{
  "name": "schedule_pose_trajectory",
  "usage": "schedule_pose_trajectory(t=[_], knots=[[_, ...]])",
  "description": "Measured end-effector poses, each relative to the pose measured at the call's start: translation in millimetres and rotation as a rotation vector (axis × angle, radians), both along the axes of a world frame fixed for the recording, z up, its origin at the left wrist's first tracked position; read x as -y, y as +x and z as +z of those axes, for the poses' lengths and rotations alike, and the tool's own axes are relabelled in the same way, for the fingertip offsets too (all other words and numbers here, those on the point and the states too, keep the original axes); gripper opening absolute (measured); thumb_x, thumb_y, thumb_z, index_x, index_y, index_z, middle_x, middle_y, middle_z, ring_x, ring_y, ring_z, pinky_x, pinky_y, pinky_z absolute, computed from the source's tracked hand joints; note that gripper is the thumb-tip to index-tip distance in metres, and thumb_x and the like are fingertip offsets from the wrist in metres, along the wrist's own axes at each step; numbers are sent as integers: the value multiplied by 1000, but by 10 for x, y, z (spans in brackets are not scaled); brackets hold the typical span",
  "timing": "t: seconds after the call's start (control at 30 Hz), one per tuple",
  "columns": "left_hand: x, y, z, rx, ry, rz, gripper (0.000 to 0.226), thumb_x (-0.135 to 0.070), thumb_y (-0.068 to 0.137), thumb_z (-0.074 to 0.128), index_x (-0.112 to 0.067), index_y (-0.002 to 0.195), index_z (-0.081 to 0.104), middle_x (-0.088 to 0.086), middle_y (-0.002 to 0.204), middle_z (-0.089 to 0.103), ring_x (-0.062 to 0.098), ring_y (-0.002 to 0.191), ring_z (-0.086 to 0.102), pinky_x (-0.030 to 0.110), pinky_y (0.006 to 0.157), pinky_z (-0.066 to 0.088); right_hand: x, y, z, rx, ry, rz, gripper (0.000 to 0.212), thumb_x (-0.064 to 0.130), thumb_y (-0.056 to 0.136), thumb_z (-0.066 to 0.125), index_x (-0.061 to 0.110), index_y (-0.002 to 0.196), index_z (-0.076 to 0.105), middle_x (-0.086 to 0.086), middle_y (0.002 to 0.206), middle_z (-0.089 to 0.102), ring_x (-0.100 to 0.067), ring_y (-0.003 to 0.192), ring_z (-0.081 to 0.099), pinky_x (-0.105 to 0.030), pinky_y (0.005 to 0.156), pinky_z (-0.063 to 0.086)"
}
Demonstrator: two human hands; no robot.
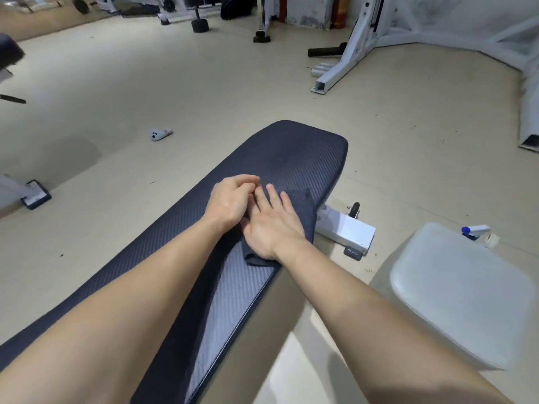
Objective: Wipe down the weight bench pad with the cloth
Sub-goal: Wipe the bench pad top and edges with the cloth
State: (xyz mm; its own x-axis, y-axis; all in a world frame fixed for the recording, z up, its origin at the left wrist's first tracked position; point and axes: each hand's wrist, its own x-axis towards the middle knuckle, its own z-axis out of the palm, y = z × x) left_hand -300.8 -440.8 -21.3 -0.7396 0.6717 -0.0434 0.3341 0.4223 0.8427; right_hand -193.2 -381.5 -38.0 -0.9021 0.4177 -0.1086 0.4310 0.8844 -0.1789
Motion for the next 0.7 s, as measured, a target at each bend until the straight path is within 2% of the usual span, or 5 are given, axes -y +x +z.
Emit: schedule_pose_trajectory(t=[0.13, 0.27, 0.37, 0.43, 0.7], knots=[[799, -438, -31, -310, -328, 178, 41, -31, 87, 44, -29, 120, 68, -4, 126, 68, 22, 119, 59, 34, 100, 46, 923, -78, -27, -20, 11, 282, 62, 44, 105, 16, 13, 159, 11, -8, 167, -1, -27, 152, -15, -48, 122, -7], [1308, -631, -158, -229, -544, 244, 43, -39, 91, 46, -28, 130, 60, 7, 133, 63, 30, 123, 56, 37, 98, 43, 1185, -59, -41, -134, 11, 438, 53, 45, 103, 31, 20, 150, 36, -7, 163, 22, -25, 152, 6, -49, 122, 7], [1384, -616, -214, -213, -473, 253, 46, -44, 92, 49, -27, 133, 59, 8, 133, 64, 30, 125, 56, 36, 102, 42, 928, -15, -35, -245, 64, 402, 40, 49, 97, 44, 27, 128, 58, -1, 144, 49, -26, 135, 40, -48, 115, 25], [1394, -622, -213, -217, -433, 270, 47, -43, 89, 50, -25, 132, 60, 7, 133, 64, 29, 124, 56, 36, 103, 42, 609, 3, -15, -263, 70, 354, 37, 50, 97, 46, 31, 123, 63, 4, 138, 57, -23, 130, 48, -47, 111, 31], [1374, -568, -268, -382, -497, 215, 42, -38, 97, 42, -20, 133, 53, 15, 131, 63, 36, 119, 56, 41, 97, 43, -525, -428, -72, -182, 83, -62, 43, 42, 107, 32, 25, 139, 56, -3, 160, 32, -28, 149, 25, -47, 120, 20]])
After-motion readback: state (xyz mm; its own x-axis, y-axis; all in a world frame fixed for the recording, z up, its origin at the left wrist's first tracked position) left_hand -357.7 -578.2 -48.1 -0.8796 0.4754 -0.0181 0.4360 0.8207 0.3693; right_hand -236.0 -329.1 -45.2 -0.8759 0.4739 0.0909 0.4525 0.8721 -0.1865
